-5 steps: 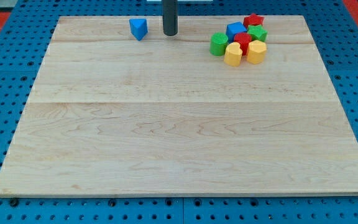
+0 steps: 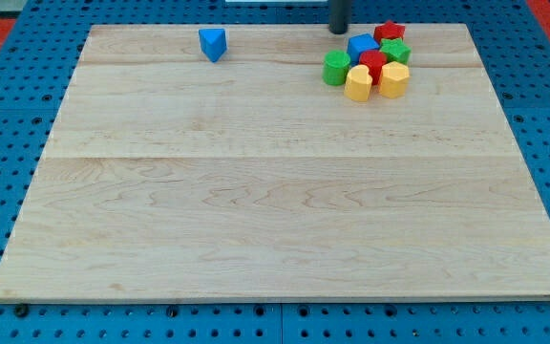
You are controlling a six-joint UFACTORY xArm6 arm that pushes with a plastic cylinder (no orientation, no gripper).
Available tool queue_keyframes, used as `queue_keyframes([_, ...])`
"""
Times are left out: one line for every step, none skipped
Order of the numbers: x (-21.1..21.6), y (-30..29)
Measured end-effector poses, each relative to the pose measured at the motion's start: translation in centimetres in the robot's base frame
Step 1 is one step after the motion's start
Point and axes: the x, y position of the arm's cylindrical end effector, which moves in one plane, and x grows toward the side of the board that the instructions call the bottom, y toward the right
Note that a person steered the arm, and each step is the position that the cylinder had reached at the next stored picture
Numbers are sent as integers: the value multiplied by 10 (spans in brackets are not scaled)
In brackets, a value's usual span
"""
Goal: Separate the blue cube and green circle from the group of blocks
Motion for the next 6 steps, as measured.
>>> queue_keyframes([18, 28])
queue_keyframes([47, 9])
queue_keyframes([64, -3])
queue_keyframes([67, -47])
queue_keyframes([86, -54])
queue_keyframes([114, -49])
